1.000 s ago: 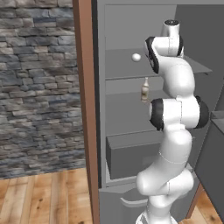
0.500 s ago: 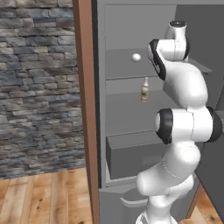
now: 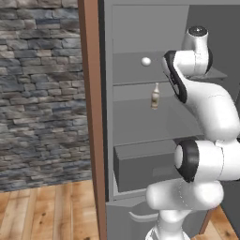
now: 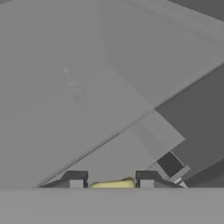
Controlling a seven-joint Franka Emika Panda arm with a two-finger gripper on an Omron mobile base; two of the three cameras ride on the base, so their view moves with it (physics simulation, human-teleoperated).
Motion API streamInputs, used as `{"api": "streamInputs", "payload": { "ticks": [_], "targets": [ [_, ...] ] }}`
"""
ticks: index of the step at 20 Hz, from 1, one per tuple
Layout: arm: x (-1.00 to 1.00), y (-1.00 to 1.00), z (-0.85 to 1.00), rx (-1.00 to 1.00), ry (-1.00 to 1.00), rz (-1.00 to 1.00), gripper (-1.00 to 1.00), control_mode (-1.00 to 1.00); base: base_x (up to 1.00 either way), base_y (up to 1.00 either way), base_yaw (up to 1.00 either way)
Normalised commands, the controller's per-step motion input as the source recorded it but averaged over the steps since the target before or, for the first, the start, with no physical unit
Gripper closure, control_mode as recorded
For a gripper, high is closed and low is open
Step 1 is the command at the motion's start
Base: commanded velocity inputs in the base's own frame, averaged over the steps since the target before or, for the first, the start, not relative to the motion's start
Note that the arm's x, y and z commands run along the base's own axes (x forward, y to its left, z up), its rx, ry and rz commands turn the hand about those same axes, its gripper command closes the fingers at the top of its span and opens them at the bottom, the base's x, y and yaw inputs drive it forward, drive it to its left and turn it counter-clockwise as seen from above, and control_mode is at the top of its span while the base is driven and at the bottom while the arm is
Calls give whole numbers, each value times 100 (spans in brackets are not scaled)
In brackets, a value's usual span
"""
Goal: Pick the egg and butter from the fridge and place them by the bowl for mixing.
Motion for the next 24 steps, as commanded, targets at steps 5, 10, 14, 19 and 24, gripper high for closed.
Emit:
{"api": "streamInputs", "payload": {
  "ticks": [5, 10, 14, 19, 24],
  "targets": [
    [-60, 21, 5, 0, 0, -9, 100, -100, 0, 0, 0],
    [-68, 24, 0, 0, -7, -6, 100, -100, 0, 0, 0],
    [-71, 23, 0, -1, -9, -2, 100, -100, 0, 0, 0],
    [-67, 24, -4, -2, -3, 0, 100, -100, 0, 0, 0],
    [-56, 27, -6, 0, 0, 0, 100, -100, 0, 0, 0]
  ]
}}
